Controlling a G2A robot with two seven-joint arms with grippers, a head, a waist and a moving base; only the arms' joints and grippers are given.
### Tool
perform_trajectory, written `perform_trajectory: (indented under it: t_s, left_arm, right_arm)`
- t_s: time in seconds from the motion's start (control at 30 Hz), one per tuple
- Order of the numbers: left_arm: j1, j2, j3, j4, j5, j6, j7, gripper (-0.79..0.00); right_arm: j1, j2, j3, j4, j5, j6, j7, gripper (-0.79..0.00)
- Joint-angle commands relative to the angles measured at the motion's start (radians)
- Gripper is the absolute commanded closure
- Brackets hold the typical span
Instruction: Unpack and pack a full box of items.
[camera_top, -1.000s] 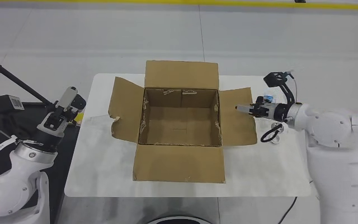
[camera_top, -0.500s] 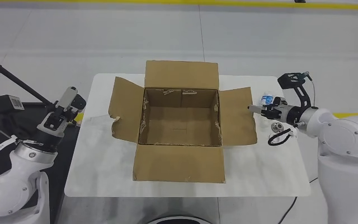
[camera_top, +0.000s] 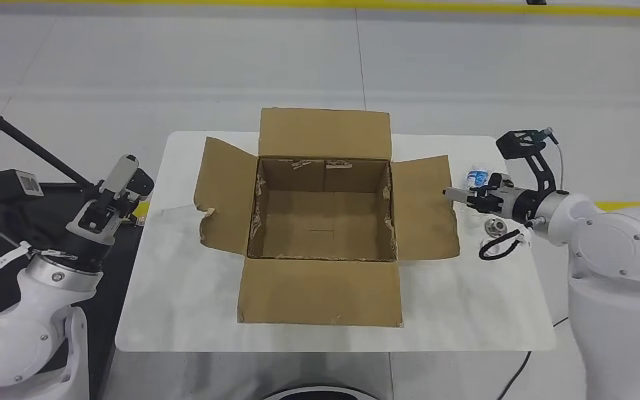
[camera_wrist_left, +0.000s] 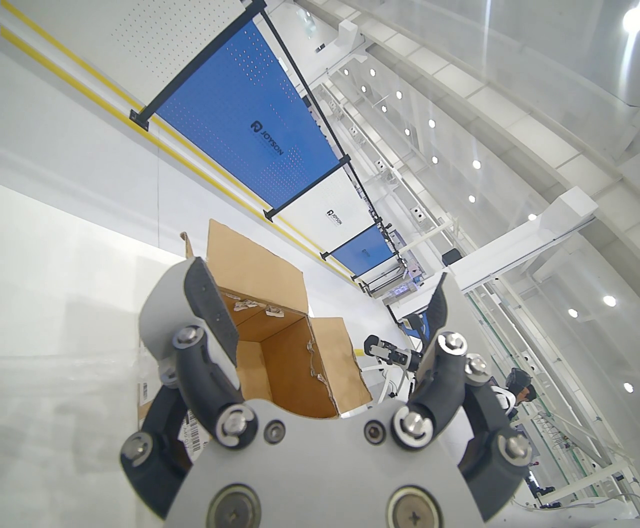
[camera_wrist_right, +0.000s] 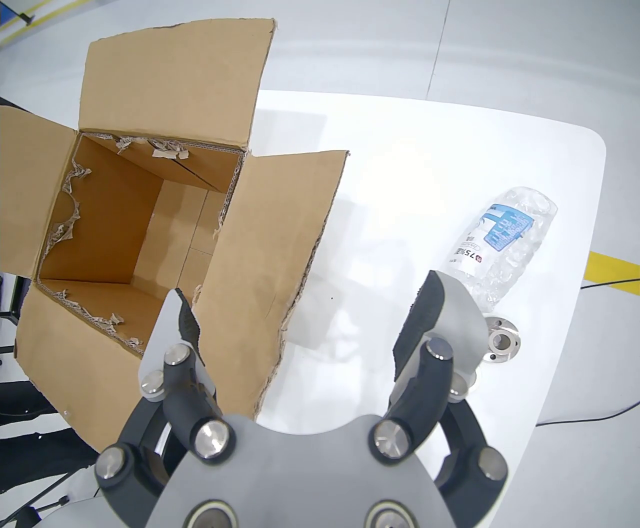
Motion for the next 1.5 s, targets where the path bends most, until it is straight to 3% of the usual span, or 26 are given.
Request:
perform_trajectory:
  t_s: [0.0, 0.3, 0.57, 0.8, 1.13, 1.37, 1.47]
  left_arm:
    - [0.000, 0.000, 0.000, 0.000, 0.000, 0.000, 0.000, -0.785]
    - [0.000, 0.000, 0.000, 0.000, 0.000, 0.000, 0.000, -0.785]
    - [0.000, 0.000, 0.000, 0.000, 0.000, 0.000, 0.000, -0.785]
    - [0.000, 0.000, 0.000, 0.000, 0.000, 0.000, 0.000, -0.785]
    - [0.000, 0.000, 0.000, 0.000, 0.000, 0.000, 0.000, -0.785]
    - [0.000, 0.000, 0.000, 0.000, 0.000, 0.000, 0.000, -0.785]
    - [0.000, 0.000, 0.000, 0.000, 0.000, 0.000, 0.000, -0.785]
  right_arm:
    - [-0.008, 0.002, 0.010, 0.023, -0.002, 0.002, -0.034, -0.785]
    - [0.039, 0.026, 0.071, 0.180, -0.136, 0.035, -0.019, -0.785]
    - [0.105, 0.045, 0.011, 0.363, -0.275, -0.082, 0.023, -0.785]
    - [0.150, 0.048, -0.043, 0.485, -0.325, -0.089, 0.013, -0.785]
    - [0.152, 0.048, -0.040, 0.490, -0.320, -0.081, 0.007, -0.785]
    - [0.101, 0.053, -0.075, 0.465, -0.410, -0.101, -0.043, -0.785]
    - [0.105, 0.055, -0.095, 0.475, -0.441, -0.113, -0.028, -0.717]
